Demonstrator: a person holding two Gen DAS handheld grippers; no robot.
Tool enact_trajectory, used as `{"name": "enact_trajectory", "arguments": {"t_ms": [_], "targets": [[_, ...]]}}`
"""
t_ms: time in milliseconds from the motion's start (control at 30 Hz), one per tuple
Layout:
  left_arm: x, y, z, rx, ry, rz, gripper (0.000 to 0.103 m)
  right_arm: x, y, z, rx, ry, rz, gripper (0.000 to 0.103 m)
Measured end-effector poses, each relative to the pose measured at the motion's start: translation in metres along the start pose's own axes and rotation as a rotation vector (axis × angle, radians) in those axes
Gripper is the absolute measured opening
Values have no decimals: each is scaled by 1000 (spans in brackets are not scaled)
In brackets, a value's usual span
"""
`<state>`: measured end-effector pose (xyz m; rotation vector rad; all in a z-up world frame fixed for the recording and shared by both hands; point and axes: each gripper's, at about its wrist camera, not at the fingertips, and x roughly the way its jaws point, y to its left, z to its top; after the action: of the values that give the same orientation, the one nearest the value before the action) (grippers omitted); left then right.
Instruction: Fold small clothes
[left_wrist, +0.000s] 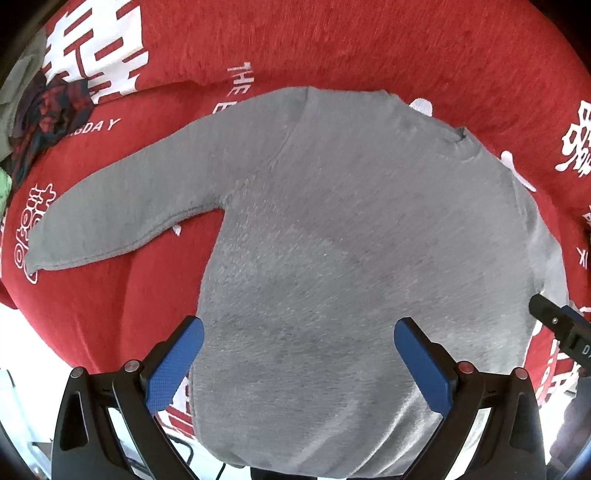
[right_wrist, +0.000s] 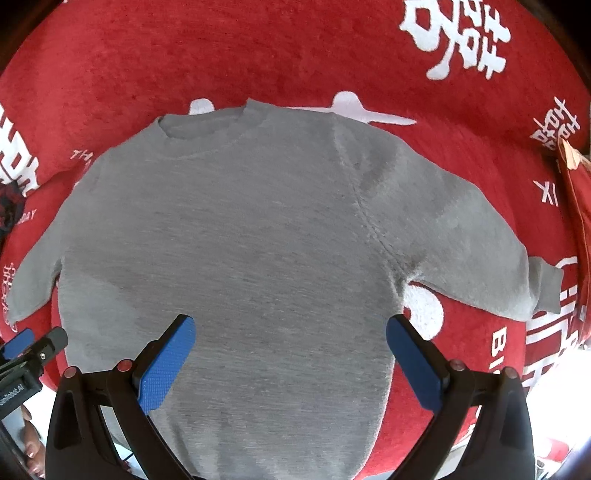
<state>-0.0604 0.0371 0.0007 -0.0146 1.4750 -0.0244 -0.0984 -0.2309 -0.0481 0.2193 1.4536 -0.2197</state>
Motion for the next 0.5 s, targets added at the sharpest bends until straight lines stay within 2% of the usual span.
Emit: {"name": "enact_trajectory", "arguments": {"t_ms": [500], "targets": [[13, -2, 8, 12, 31, 18, 103, 8, -1, 2, 11, -12, 8, 103]]}}
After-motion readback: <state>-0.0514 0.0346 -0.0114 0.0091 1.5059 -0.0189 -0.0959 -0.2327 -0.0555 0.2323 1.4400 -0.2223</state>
